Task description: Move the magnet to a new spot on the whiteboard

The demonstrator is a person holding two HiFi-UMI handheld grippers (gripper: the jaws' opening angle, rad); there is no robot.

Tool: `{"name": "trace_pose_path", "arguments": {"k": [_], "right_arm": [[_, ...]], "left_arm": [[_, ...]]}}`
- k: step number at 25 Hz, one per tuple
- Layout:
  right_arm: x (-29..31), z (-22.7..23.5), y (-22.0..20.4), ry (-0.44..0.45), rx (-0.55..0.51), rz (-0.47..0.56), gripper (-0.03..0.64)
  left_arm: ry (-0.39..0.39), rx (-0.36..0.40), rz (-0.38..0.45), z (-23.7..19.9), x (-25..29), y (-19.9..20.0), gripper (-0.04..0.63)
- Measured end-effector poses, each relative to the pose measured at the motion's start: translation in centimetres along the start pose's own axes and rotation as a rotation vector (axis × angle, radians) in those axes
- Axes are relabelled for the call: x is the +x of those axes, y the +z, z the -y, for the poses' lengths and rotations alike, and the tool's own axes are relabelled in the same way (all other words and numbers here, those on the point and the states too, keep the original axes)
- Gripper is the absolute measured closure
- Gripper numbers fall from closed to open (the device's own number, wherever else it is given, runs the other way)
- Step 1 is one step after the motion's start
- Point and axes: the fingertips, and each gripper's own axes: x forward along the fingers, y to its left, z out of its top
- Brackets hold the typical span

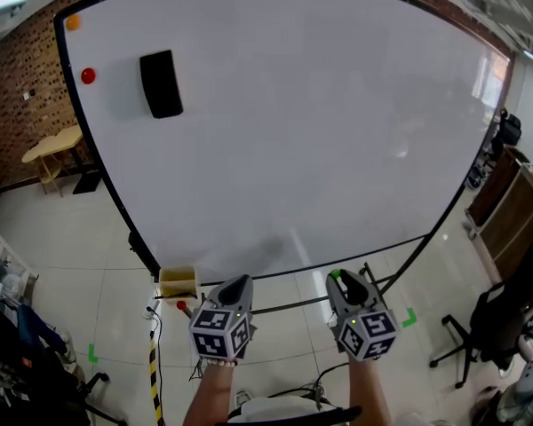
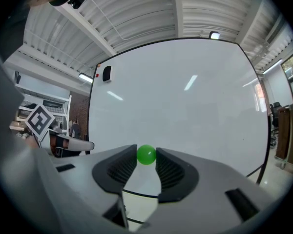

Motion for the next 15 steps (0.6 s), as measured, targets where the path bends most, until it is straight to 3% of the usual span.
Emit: {"name": "trace_pose_path", "arguments": {"k": [11, 15], "right_arm": [[0.4, 0.6, 0.6, 0.016, -0.005, 0.01, 0.484], [1.2, 0.8, 2.4, 0.024, -0.051, 0.033, 0.483]], "left_arm": [[0.007, -0.016, 0.028, 0.5, 0.1, 1.4, 0.597], [0.016, -0.017, 0.033, 0.4, 0.0, 1.6, 0.597]]}}
